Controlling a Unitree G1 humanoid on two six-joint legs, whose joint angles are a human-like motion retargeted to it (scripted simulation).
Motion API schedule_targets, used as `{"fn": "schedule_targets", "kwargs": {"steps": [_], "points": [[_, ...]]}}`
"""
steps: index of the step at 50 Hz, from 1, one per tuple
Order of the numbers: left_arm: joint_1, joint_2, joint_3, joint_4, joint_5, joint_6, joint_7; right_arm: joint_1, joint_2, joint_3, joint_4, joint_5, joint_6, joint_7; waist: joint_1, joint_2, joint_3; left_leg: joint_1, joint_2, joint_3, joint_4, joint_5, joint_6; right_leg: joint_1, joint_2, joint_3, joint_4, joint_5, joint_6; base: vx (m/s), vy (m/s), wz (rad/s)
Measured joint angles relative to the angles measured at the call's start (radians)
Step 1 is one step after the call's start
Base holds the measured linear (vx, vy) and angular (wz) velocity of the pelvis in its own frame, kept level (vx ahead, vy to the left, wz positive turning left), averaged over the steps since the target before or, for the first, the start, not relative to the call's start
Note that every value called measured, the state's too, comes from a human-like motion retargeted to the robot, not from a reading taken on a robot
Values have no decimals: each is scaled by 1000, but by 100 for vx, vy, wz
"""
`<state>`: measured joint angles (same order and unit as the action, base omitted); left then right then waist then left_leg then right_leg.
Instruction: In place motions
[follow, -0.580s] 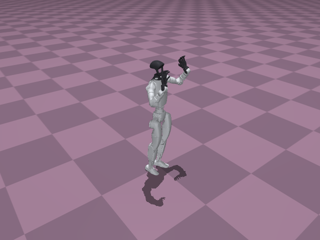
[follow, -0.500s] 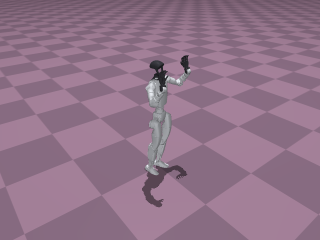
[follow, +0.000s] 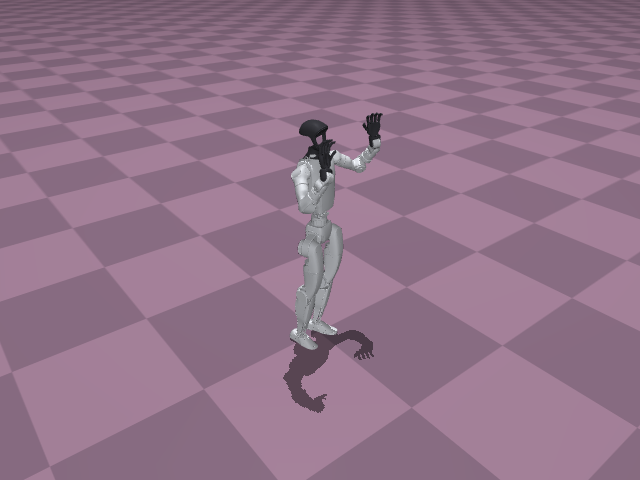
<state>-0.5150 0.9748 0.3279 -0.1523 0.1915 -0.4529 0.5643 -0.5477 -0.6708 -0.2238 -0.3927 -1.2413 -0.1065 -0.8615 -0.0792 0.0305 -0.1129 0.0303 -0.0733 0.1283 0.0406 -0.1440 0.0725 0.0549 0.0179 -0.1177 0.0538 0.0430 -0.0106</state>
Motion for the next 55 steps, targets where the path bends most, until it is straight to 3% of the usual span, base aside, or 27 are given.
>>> {"fn": "schedule_targets", "kwargs": {"steps": [3, 5, 6, 11, 15, 21, 25, 29, 34, 38, 41, 48, 52, 55], "points": [[3, 61, 12, -75, 375, 100, 188, -10, -28, 45, -8, -18, -48, 1, -1, 1, -1, 0, 1, 1, 1, -1, 0, 0, 1, 1, 0, 0, -1, 0, 0, 0], [6, 73, 9, -107, 500, 190, 263, -9, -26, 55, -9, -7, -49, 6, -2, 2, 0, 2, 1, 1, 1, -2, 0, 1, 2, 1, 1, 0, -2, 0, 0, 0], [9, 68, 7, -110, 493, 195, 268, -5, -17, 46, -8, -5, -37, 8, -2, 2, 0, 2, 1, 0, 1, -3, 1, 1, 2, 1, 1, 0, -2, 0, 0, 0], [32, -18, 11, -63, 220, 151, 195, 31, 61, -36, 22, 32, 78, -23, -3, -1, 0, 3, 1, -3, 1, -3, 1, 4, 3, -2, 0, -1, -3, 0, 0, 0], [54, -95, 46, 22, -41, 182, 81, 48, 137, -93, 95, 141, 154, -81, -4, -4, -4, 2, 0, -5, 1, -3, 0, 4, 3, -3, -1, 0, -4, 0, 0, 0], [95, -160, 110, 137, -279, 248, 4, 49, 244, -136, 207, 382, 105, -124, -8, -2, -9, 3, 1, -4, 0, -4, 0, 3, 5, 0, -1, 1, -6, 0, 0, 0], [106, -156, 113, 151, -320, 221, -20, 49, 258, -132, 220, 479, 92, -140, -12, -2, -6, 5, 3, -4, 0, -5, 0, 5, 7, 0, -1, 2, -7, 0, 0, 0], [96, -106, 71, 107, -214, 126, 10, 47, 204, -98, 184, 365, 90, -125, -15, -3, -6, 4, 4, -5, 0, -6, 0, 4, 9, -1, -1, 3, -7, 0, 0, 0], [53, -20, -3, 18, 89, 25, 134, 27, 87, -15, 113, 126, 30, -63, -17, -5, -8, 2, 5, -5, 1, -6, 0, 2, 10, 0, -1, 4, -7, 0, 0, 0], [20, 34, -47, -62, 364, 18, 254, 9, 2, 45, 51, -22, -32, -25, -17, -6, -9, 2, 5, -4, 1, -7, 0, 1, 11, 2, -1, 5, -7, 0, 0, 0], [16, 48, -53, -92, 429, 28, 309, 9, -14, 54, 25, -61, -50, -21, -17, -7, -9, 2, 6, -3, 1, -8, 0, 0, 12, 3, 0, 5, -8, 0, 0, 0], [80, -50, 23, -19, 140, 41, 181, 58, 100, -34, 67, 53, 32, -44, -17, -9, -13, 2, 5, -3, 1, -10, -1, -1, 12, 2, -2, 6, -9, 0, 0, 0], [107, -125, 61, 75, -110, 112, 67, 81, 181, -89, 119, 162, 125, -79, -17, -10, -18, 3, 5, -4, 2, -11, 0, 2, 12, 1, -2, 5, -11, 0, 0, 0], [109, -173, 71, 131, -311, 182, -22, 91, 226, -115, 152, 265, 146, -107, -15, -11, -19, 6, 4, -6, 3, -12, 1, 6, 13, 0, -2, 5, -13, 0, 0, 0]]}}
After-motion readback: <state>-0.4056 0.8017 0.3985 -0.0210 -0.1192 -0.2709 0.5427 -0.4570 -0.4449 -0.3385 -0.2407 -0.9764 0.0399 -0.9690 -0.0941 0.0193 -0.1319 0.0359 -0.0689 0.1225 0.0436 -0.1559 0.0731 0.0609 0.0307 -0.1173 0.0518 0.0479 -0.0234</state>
